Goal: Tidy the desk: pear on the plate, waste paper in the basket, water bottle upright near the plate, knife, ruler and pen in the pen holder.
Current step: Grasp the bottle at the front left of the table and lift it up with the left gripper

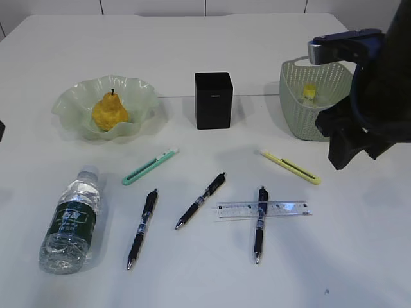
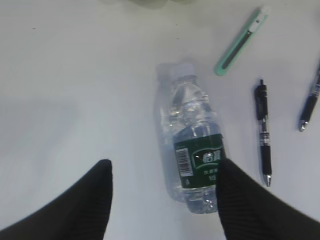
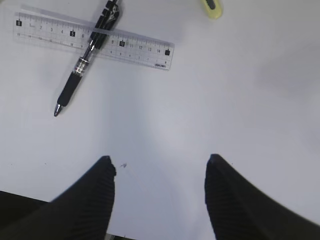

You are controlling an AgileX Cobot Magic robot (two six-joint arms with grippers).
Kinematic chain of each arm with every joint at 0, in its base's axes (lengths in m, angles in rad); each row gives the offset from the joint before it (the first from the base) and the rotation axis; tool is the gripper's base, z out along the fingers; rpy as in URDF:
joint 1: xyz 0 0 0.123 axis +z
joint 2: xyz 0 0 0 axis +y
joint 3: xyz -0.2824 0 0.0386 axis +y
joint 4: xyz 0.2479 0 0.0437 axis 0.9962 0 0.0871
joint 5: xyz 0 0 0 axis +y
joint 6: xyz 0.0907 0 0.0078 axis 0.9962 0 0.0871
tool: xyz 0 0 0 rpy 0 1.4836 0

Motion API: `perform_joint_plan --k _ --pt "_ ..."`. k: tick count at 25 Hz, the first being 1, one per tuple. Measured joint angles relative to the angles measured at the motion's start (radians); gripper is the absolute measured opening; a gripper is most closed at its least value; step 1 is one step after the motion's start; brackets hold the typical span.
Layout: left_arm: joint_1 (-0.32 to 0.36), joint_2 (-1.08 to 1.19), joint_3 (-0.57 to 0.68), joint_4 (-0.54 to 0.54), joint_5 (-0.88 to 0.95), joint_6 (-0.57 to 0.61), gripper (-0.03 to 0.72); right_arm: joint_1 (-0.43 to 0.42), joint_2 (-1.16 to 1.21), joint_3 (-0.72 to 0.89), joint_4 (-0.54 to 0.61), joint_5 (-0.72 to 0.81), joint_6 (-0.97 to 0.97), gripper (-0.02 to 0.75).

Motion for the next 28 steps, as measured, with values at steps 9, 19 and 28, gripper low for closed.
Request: perform_joint_plan --k 9,19,28 --pt "-0.196 0.153 0.000 0.154 -0.018 -0.219 0.468 0.002 -0.026 0.000 -0.002 -0.024 -0.004 0.429" --pt "-0.205 0.403 -0.063 0.136 -0.074 -0.252 0.585 0.033 -0.026 0.000 -0.004 -0.046 -0.006 0.429" --pt "-0.205 0.553 -0.131 0.136 -0.096 -0.256 0.589 0.034 -0.026 0.000 -0.005 -0.056 -0.006 0.429"
